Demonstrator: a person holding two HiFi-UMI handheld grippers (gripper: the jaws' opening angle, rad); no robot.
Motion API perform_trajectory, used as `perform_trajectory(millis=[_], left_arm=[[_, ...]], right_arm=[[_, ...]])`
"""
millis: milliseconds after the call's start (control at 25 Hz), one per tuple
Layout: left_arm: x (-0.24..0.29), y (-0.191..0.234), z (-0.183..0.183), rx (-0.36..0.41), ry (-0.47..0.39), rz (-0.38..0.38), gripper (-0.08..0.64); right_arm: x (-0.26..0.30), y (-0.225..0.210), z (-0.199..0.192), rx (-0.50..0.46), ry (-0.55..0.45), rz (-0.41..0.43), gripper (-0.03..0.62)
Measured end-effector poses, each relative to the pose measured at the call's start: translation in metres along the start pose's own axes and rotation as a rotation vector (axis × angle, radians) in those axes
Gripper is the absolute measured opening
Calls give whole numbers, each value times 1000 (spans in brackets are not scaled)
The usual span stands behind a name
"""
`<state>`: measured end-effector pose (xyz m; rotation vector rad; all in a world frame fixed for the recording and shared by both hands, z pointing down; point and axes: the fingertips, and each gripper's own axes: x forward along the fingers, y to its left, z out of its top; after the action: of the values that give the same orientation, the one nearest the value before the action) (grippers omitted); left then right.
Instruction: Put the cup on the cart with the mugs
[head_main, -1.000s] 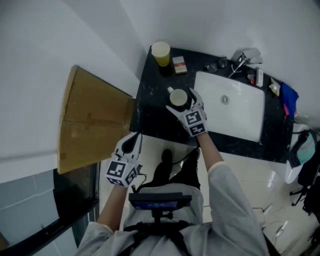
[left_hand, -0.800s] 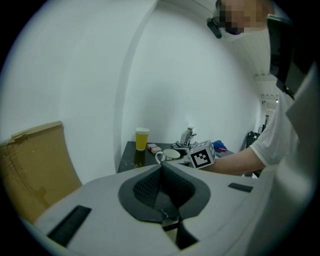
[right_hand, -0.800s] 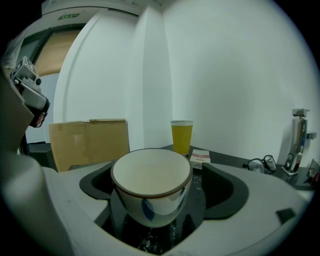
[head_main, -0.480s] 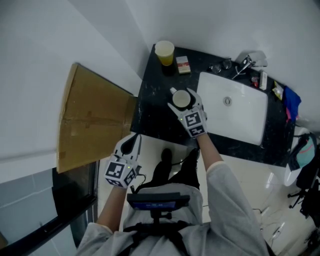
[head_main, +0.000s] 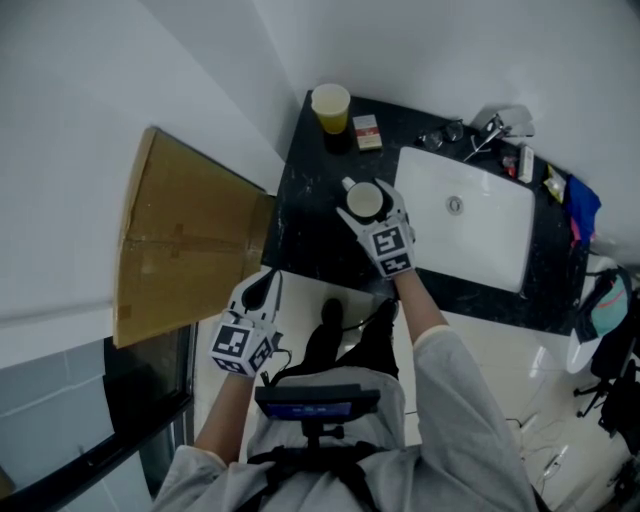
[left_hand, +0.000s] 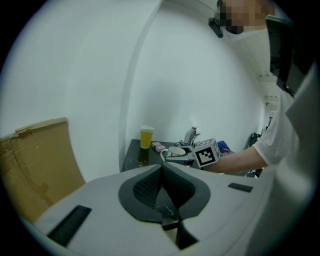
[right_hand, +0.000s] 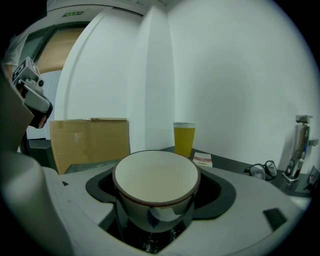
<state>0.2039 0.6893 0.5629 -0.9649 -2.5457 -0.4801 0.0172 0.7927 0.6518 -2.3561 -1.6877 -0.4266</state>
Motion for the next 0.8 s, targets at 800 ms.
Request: perform_trajectory(millis=[800], left_arm=[[6, 15, 42, 78, -126, -54, 3]], right_arm=[[-115, 41, 82, 32, 37, -65, 414]])
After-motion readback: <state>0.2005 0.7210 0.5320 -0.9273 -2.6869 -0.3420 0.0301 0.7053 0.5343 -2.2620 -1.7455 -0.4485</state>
